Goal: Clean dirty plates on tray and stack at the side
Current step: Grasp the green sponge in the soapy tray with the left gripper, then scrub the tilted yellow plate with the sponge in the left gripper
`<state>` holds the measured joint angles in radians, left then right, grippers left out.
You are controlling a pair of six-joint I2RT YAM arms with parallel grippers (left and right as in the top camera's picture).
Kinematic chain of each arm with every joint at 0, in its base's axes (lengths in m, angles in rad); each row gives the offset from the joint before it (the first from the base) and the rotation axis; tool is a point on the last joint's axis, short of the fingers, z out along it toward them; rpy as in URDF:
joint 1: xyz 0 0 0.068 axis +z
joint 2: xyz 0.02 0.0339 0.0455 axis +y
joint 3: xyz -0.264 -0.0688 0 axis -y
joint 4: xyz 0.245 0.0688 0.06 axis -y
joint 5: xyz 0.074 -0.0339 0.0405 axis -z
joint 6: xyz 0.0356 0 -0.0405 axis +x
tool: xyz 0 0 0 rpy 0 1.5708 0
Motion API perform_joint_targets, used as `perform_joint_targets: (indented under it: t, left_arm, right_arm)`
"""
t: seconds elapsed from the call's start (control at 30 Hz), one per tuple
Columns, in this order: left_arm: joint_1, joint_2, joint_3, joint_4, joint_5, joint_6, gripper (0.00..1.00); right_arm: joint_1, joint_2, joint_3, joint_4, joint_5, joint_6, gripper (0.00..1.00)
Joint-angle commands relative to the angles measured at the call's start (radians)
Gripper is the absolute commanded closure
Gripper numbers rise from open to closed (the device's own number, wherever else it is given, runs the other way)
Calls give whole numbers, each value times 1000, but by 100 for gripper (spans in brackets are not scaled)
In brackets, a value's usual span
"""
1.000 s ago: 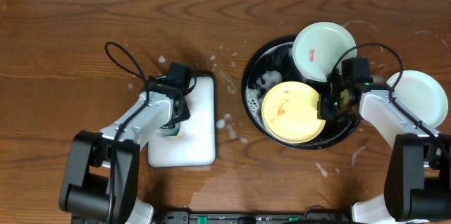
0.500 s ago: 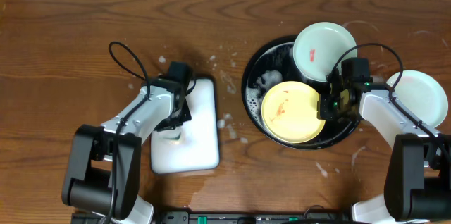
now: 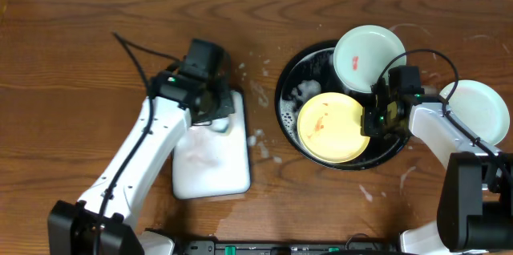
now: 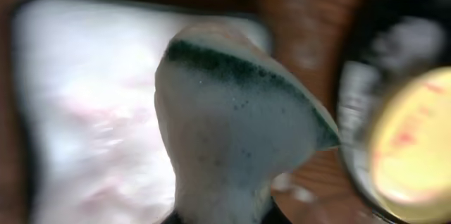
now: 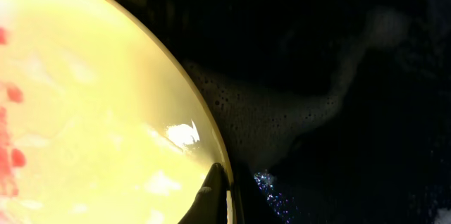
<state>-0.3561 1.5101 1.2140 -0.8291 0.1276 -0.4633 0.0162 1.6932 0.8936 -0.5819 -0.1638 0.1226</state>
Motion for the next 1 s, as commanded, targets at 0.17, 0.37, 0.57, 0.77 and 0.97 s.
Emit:
perform_joint_targets:
  t: [0.17, 0.37, 0.57, 0.77, 0.97]
  left_arm:
    - [-238, 82, 32, 231, 92, -63, 93]
    - [-337, 236, 32, 404, 168, -93, 92]
    - [-410, 381, 32, 587, 178, -119, 93]
    - [-417, 501, 32, 591, 90, -118, 92]
    - [-415, 578, 32, 476, -156, -118, 93]
  right_arm:
    - [12, 35, -19, 3, -89, -61, 99]
    - [37, 35, -19, 8, -126, -98, 99]
    - [101, 35, -19, 13, -125, -98, 99]
    - [135, 35, -19, 21, -82, -68, 99]
    - [135, 35, -19, 6, -44, -55, 99]
